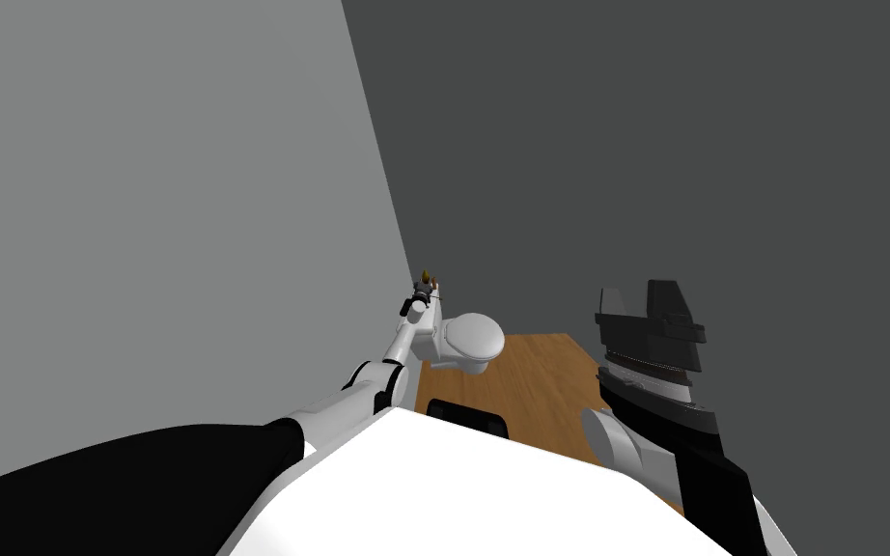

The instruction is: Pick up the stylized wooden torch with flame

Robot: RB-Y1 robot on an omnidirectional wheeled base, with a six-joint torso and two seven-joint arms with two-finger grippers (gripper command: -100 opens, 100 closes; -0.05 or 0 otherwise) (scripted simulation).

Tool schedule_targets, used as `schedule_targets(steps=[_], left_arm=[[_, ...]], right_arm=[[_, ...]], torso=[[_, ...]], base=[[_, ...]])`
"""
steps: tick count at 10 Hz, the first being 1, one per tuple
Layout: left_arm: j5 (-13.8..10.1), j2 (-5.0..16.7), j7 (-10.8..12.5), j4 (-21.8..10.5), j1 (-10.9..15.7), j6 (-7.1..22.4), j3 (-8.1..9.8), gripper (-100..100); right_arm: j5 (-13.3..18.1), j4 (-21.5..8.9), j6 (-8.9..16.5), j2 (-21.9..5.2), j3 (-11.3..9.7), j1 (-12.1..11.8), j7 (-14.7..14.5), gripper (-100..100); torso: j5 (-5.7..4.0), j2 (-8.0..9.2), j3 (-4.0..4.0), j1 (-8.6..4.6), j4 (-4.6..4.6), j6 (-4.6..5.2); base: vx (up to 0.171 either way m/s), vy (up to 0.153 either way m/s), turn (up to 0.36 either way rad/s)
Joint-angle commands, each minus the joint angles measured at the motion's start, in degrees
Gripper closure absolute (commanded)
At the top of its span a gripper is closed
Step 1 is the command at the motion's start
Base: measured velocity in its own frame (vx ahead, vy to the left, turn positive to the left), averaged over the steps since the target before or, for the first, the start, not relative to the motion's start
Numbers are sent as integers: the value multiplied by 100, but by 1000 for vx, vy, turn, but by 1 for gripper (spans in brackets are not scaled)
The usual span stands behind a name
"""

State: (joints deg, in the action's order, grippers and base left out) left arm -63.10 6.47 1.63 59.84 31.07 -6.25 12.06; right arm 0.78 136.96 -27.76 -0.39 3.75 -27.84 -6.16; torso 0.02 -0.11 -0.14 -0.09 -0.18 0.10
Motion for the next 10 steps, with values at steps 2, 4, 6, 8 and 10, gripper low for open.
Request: schedule_targets(steps=[2, 4, 6, 8, 10], left_arm=[[286, -152, 207, 287, -286, 208, -143, 100], [334, -152, 207, 495, -474, 208, -143, 100], [658, -227, 492, 734, -744, 349, -348, 100], [658, -227, 492, 1001, -976, 349, -348, 100], [923, -303, 777, 1240, -1207, 490, -553, 100]], right_arm=[[0, 0, 0, 0, 0, 0, 0, 0], [0, 0, 0, 0, 0, -1, 0, 0], [0, 0, 0, 0, 0, -2, 0, 0], [0, 0, 0, 0, 0, 0, 0, 0], [0, 0, 0, 0, 0, 0, 0, 0]], torso=[[0, 0, 0, 0, 0, 0], [4, -42, -31, 4, -22, -3], [10, -67, -50, 13, -37, -6], [20, -79, -71, 26, -64, -6], [31, -60, -67, 42, -74, -16]], base=[[53, 3, 70], [81, -6, 42], [107, -8, 128], [33, 1, -23], [30, -3, 73]])
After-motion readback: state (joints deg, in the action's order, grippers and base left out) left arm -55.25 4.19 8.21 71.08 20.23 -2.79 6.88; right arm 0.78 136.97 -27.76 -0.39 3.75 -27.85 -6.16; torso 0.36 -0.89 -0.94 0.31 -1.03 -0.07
